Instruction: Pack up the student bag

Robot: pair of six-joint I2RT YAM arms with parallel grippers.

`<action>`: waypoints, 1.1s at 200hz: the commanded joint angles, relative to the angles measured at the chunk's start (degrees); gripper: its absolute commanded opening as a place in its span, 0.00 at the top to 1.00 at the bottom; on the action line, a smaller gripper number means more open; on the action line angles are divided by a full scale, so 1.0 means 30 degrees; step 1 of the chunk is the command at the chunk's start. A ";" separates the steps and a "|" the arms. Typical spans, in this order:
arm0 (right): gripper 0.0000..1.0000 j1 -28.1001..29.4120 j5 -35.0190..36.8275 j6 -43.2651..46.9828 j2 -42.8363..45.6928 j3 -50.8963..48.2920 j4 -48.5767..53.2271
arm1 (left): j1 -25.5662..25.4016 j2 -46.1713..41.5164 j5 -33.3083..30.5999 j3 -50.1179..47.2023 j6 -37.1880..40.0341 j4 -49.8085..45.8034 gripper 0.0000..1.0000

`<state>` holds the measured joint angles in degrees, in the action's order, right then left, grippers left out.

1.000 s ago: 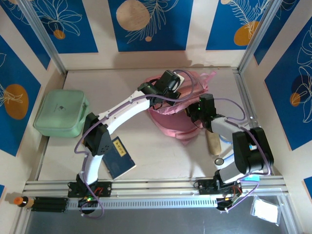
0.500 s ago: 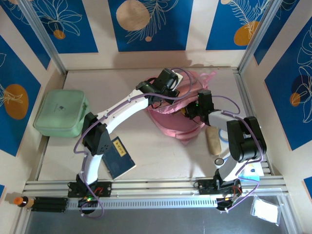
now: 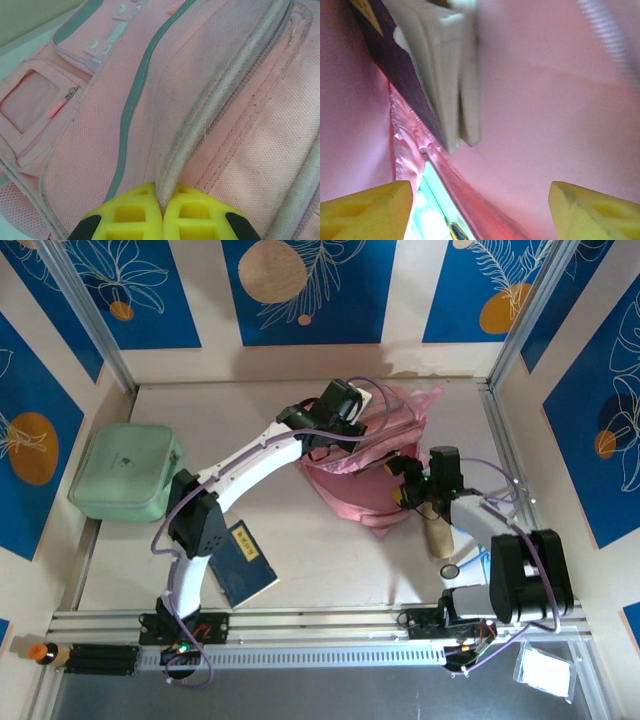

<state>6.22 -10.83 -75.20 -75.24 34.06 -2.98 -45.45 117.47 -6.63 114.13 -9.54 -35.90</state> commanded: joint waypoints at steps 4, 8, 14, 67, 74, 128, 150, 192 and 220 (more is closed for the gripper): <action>0.28 -0.0081 0.1251 0.1040 0.3068 -0.0609 0.2730 | 0.0560 -0.0925 0.0620 -0.0614 -0.1102 0.1694 1.00; 0.28 -0.0057 0.1633 0.1202 0.3589 -0.0698 0.3192 | 0.0610 -0.0902 0.0711 -0.0772 -0.1169 0.1734 1.00; 0.28 -0.0069 0.2223 0.1368 0.4337 -0.0770 0.3910 | 0.0670 -0.0844 0.0889 -0.0952 -0.1259 0.1796 1.00; 0.27 0.0033 0.5875 0.3345 0.9467 -0.0424 0.7936 | 0.0922 -0.0723 0.2979 -0.2912 -0.1929 0.2356 0.57; 0.27 0.0063 0.6129 0.3680 0.9735 -0.0251 0.8159 | 0.0997 -0.0895 0.3418 -0.3469 -0.2157 0.2597 0.48; 0.15 0.1996 0.6975 0.6873 0.8143 0.2335 0.8778 | 0.1629 -0.5992 0.1707 -1.1174 -0.3933 0.4256 0.11; 0.11 0.3527 0.7964 0.7636 0.6588 0.3476 0.8810 | 0.1956 -0.8991 0.0330 -1.4558 -0.5088 0.3537 0.02; 0.11 0.5712 0.8569 0.8301 0.3741 0.5170 0.7513 | 0.2603 -1.3329 -0.0118 -1.9419 -0.8365 0.1097 0.00; 0.12 0.6597 0.8397 0.8447 0.1886 0.6249 0.7090 | 0.2822 -1.5104 0.0202 -2.2193 -1.0143 0.0874 0.00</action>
<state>24.10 13.17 -51.81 -66.32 49.30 20.18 -37.78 75.18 -5.61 53.65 -33.10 -29.85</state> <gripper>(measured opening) 0.881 0.998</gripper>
